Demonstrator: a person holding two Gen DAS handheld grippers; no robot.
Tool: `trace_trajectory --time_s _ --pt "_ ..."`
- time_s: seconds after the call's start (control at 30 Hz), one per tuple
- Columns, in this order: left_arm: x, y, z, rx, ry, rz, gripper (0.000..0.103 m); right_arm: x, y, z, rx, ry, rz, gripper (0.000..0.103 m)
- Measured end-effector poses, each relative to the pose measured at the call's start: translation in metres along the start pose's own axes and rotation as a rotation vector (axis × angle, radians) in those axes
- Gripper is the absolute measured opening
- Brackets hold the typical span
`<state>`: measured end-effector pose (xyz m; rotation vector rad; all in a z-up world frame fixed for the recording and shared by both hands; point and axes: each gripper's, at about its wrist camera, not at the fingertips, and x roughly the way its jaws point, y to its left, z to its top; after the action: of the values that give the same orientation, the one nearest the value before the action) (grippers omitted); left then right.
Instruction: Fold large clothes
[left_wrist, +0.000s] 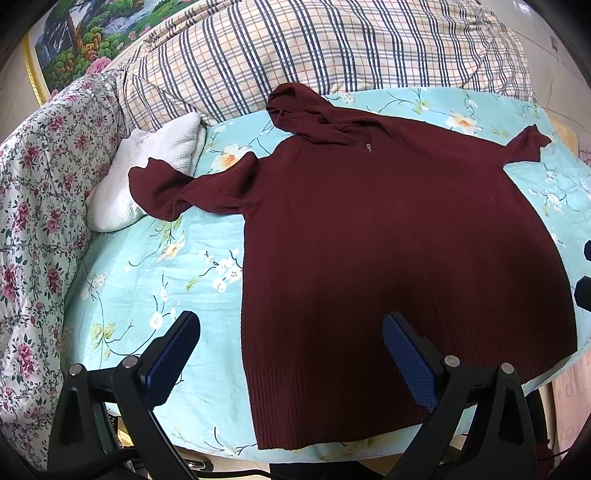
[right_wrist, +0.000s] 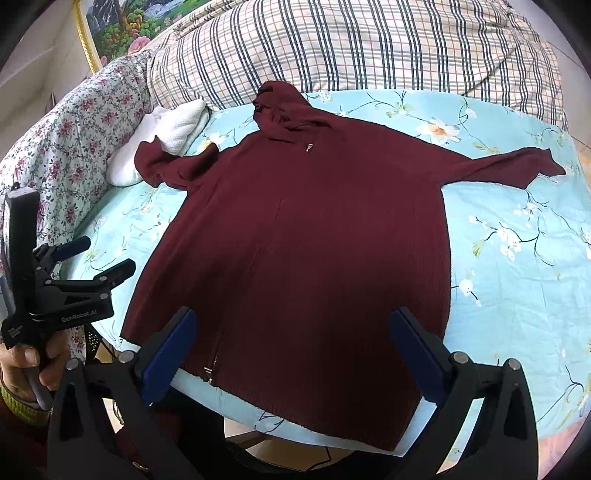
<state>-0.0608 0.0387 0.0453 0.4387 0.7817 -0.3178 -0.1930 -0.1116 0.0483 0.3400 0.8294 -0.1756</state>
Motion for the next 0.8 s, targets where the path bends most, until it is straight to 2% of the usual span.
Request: trace_trajectory --time_s 0.3,0.43,0.8 --pt "0.008 0.001 0.002 0.005 0.013 -0.010 0.099 0.000 -0.001 0.000 0.019 -0.011 0.029 0.103" --pt "0.013 0.000 0.005 0.007 0.020 -0.011 0.100 0.003 -0.003 0.003 -0.001 0.002 -0.005 0.103" --pt "0.027 -0.003 0.013 0.010 0.042 -0.020 0.099 0.011 -0.009 0.009 0.031 -0.003 0.040 0.101"
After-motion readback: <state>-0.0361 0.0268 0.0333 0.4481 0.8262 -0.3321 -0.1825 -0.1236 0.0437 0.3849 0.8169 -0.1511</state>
